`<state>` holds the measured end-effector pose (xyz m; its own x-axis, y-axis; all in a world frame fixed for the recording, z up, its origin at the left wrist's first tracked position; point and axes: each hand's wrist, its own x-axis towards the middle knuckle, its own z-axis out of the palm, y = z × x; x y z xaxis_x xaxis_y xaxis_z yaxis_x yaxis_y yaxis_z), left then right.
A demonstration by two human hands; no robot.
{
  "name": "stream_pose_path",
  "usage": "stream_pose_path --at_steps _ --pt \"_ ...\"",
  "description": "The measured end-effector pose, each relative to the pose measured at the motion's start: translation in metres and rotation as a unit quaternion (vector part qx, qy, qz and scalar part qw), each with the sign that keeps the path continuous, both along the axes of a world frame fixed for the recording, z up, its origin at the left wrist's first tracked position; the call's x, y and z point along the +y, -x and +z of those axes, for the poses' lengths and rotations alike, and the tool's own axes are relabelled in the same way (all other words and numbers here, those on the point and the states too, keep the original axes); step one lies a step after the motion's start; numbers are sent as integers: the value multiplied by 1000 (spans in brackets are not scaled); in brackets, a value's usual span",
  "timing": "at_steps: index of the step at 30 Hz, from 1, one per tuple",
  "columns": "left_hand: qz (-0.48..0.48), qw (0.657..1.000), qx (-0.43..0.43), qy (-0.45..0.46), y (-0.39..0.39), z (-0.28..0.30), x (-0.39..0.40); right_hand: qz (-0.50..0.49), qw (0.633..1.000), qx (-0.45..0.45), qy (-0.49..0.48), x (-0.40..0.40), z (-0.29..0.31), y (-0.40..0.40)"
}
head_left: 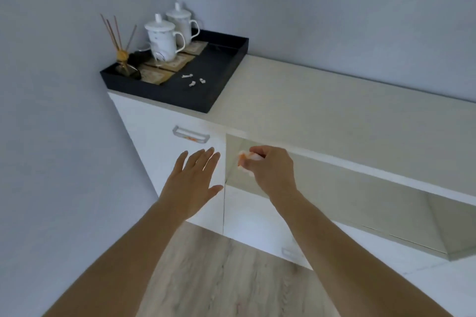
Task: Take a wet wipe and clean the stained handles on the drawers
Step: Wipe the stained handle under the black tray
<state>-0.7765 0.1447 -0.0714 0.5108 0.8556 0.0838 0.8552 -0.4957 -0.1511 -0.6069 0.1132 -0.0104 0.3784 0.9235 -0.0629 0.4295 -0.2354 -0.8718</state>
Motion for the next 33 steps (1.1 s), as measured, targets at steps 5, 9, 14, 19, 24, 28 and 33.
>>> stream_pose_path --at_steps 5,9,14,19,24,28,33 --pt "-21 999 34 -5 61 25 28 -55 998 34 -25 9 8 47" --pt "-36 997 69 -14 80 32 49 -87 996 22 -31 18 3 65" --pt "-40 994 96 -16 84 18 77 -99 994 0 -37 38 -22 73" --pt "-36 994 101 -16 91 -12 104 -89 995 24 -22 64 -51 80" --pt "-43 998 20 -32 103 -22 140 -104 993 48 -28 87 -75 91" --pt "-91 990 -4 -111 119 -25 175 -154 986 57 -34 101 -83 102" --pt "-167 967 -19 -189 129 -46 210 -232 970 68 -28 117 -95 120"
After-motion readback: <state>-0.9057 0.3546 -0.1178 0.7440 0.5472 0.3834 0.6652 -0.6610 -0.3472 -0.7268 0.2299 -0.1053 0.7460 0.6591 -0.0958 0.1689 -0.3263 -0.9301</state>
